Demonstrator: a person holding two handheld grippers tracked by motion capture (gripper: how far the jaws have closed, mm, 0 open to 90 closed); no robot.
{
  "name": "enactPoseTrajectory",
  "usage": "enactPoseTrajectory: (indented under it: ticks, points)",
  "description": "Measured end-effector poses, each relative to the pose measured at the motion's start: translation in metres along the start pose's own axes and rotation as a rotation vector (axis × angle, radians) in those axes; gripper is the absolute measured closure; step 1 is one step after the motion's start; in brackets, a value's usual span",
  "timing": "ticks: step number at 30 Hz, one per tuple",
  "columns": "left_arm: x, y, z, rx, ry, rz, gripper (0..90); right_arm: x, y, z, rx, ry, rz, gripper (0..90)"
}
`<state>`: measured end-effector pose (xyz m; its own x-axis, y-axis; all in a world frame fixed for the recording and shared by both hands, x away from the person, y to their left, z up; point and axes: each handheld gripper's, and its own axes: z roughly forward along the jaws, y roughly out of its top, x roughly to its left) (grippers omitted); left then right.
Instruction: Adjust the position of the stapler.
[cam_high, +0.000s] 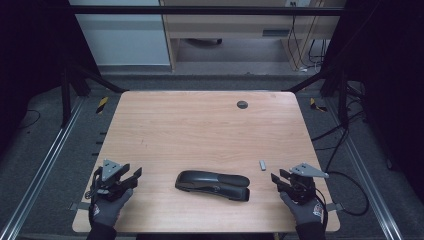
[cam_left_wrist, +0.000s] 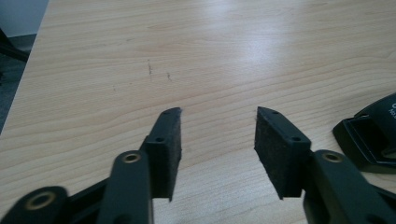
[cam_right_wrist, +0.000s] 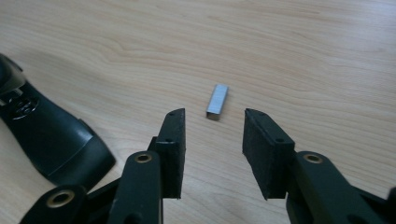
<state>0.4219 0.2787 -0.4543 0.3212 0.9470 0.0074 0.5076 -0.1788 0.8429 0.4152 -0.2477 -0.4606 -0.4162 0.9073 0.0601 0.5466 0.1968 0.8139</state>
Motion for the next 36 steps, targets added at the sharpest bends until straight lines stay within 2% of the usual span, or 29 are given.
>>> enactPoseTrajectory:
  ticks: [1,2,6,11,13,17,22,32,36]
  points:
    - [0.000,0.000,0.000,0.002,0.001,0.000,54.7,0.002,0.000,0.000,0.000,0.012,0.002,63.9]
    - [-0.001,0.000,-0.001,-0.003,0.006,-0.008,59.2,0.006,0.001,0.001,0.002,0.020,-0.009,66.7]
    - [-0.002,0.001,-0.003,0.002,0.007,0.001,67.8,0.010,0.002,0.002,0.012,0.034,-0.023,70.8]
    - [-0.005,0.001,-0.001,0.010,0.004,0.029,68.2,0.015,0.002,0.005,0.030,0.047,-0.029,72.2]
    - [-0.006,0.003,-0.001,0.016,-0.006,0.032,68.9,0.020,0.000,0.006,0.030,0.056,-0.031,72.1]
    - [-0.006,0.006,-0.003,-0.007,-0.026,0.027,69.7,0.026,0.000,0.007,0.029,0.066,-0.036,72.0]
    - [-0.008,0.008,-0.001,-0.010,-0.050,0.035,70.6,0.037,-0.002,0.007,0.034,0.097,-0.060,72.8]
    - [-0.023,0.019,0.003,-0.015,-0.068,0.063,69.5,0.052,-0.006,0.009,0.052,0.141,-0.084,77.2]
    - [-0.029,0.024,0.008,-0.015,-0.082,0.069,70.0,0.053,-0.007,0.010,0.057,0.138,-0.088,78.1]
